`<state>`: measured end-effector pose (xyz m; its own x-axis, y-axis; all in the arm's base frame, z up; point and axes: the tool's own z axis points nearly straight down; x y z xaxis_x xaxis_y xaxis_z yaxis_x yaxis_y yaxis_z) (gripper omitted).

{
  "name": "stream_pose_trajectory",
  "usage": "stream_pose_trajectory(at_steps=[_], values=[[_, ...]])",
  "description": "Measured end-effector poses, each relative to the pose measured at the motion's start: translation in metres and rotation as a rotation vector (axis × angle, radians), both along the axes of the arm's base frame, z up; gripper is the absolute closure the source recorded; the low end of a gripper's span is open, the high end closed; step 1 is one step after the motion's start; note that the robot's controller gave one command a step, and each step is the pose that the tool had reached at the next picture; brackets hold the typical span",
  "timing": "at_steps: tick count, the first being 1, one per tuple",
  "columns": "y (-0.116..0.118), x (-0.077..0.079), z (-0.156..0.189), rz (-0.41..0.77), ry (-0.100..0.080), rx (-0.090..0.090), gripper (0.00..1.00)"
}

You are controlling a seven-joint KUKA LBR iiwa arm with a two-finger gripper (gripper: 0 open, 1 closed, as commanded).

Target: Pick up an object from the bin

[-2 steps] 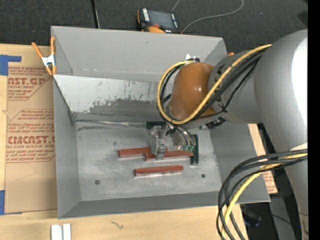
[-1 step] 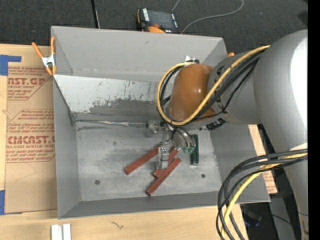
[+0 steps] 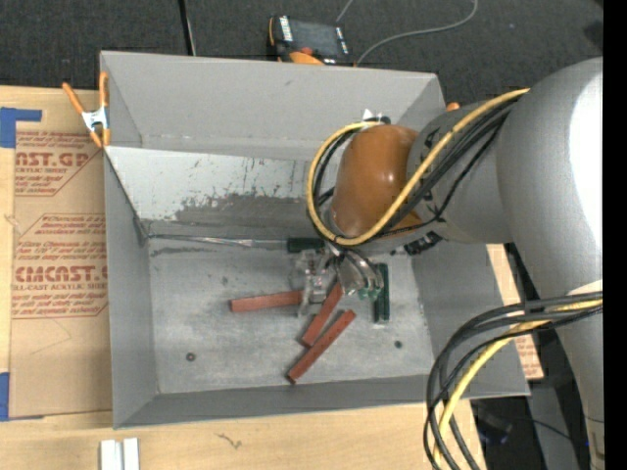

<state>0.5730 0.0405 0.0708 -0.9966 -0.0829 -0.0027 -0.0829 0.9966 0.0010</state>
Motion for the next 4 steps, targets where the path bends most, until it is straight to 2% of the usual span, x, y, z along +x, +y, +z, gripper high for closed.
stream_pose_trajectory(at_steps=[1, 2, 3, 4], values=[[0.037, 0.009, 0.102, 0.045, -0.008, 0.001, 1.0], [0.056, 0.016, 0.18, 0.056, -0.01, 0.001, 1.0], [0.143, 0.008, 0.095, 0.076, 0.007, 0.002, 1.0], [0.138, 0.01, 0.099, 0.069, 0.001, 0.0, 0.0]])
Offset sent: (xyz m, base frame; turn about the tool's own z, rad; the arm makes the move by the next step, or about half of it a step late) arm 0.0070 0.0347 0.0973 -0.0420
